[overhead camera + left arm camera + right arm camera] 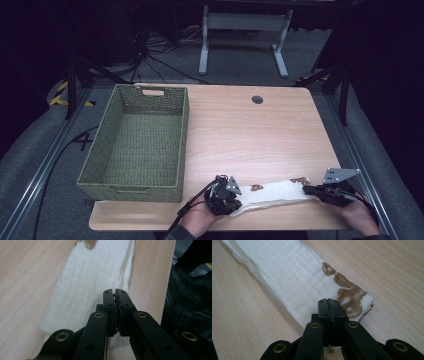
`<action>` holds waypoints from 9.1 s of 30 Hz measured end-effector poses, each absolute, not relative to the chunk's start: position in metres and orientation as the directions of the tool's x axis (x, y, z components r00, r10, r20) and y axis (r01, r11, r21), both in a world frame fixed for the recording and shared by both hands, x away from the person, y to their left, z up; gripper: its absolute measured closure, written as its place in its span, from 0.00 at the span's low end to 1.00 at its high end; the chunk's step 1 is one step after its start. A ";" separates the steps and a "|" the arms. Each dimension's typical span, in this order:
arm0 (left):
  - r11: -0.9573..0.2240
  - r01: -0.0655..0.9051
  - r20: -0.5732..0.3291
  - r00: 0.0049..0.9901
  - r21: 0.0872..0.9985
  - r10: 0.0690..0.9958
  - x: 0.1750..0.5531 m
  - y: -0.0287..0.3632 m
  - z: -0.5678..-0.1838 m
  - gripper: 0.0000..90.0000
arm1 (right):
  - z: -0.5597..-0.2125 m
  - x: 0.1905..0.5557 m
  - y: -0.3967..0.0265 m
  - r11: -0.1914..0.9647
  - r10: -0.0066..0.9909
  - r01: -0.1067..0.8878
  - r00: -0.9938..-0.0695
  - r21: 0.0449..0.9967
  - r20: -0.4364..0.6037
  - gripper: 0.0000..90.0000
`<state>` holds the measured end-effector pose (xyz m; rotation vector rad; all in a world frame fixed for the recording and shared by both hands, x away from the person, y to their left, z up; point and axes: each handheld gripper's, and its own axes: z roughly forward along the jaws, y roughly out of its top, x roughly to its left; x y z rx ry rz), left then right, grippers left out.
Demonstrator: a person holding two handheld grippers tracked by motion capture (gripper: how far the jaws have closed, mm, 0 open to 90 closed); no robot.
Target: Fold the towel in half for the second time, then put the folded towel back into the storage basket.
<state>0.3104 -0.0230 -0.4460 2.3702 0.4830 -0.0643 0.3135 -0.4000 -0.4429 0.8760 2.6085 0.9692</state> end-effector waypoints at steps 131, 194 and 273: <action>-0.690 0.293 -0.024 0.928 0.662 0.371 0.396 -0.055 -0.435 0.22 | -0.457 0.316 -0.266 0.735 0.051 0.077 -0.997 0.674 0.058 0.85; -0.747 0.177 -0.075 0.983 0.641 0.169 0.441 -0.097 -0.429 0.87 | -0.442 0.330 -0.263 0.695 0.129 0.188 -0.982 0.694 0.137 0.87; -0.629 0.236 0.073 0.903 0.741 0.424 0.453 0.164 -0.312 0.87 | -0.313 0.409 -0.015 0.595 0.081 0.049 -0.997 0.802 0.000 0.87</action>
